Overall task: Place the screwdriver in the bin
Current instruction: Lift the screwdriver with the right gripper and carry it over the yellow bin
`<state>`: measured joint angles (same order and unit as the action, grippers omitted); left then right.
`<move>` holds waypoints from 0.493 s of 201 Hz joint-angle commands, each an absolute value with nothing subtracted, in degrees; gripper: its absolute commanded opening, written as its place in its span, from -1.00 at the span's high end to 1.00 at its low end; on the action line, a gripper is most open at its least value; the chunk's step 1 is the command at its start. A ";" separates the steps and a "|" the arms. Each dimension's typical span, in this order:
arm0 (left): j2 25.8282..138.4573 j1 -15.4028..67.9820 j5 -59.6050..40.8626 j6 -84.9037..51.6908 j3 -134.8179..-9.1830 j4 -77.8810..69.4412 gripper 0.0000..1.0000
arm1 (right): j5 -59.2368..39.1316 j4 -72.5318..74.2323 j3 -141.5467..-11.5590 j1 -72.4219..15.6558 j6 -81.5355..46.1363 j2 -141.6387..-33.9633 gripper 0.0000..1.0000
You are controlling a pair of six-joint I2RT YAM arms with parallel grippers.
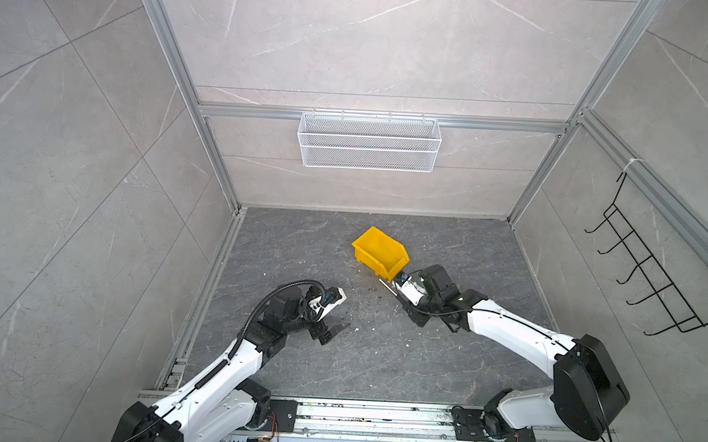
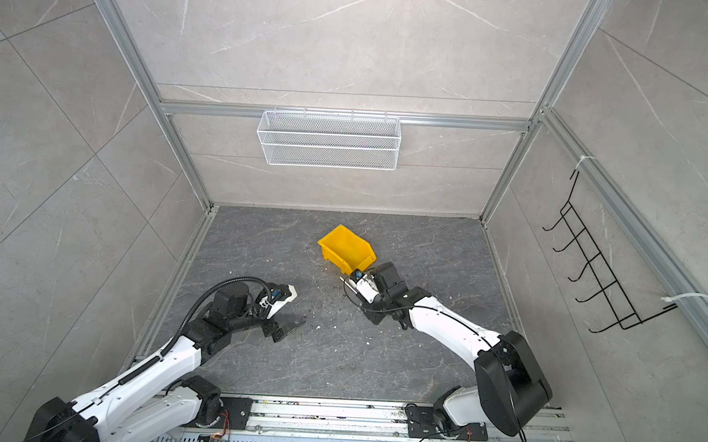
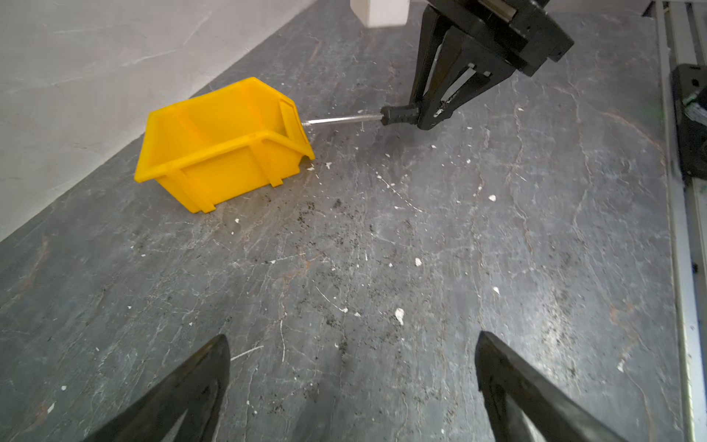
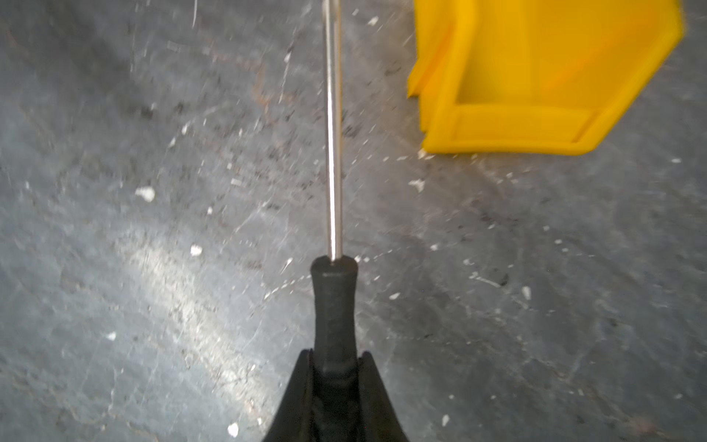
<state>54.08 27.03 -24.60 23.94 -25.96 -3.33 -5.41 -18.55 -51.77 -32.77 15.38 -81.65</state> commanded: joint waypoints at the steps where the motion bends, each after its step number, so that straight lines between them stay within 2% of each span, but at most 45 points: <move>1: 56.88 27.25 -22.20 18.69 -26.52 -12.29 -1.00 | -7.00 -15.18 -56.10 -30.82 11.41 -82.62 1.00; 99: 70.14 27.25 -18.08 7.71 -28.93 -31.36 -1.00 | -10.89 -13.30 -73.93 -28.18 14.44 -99.01 1.00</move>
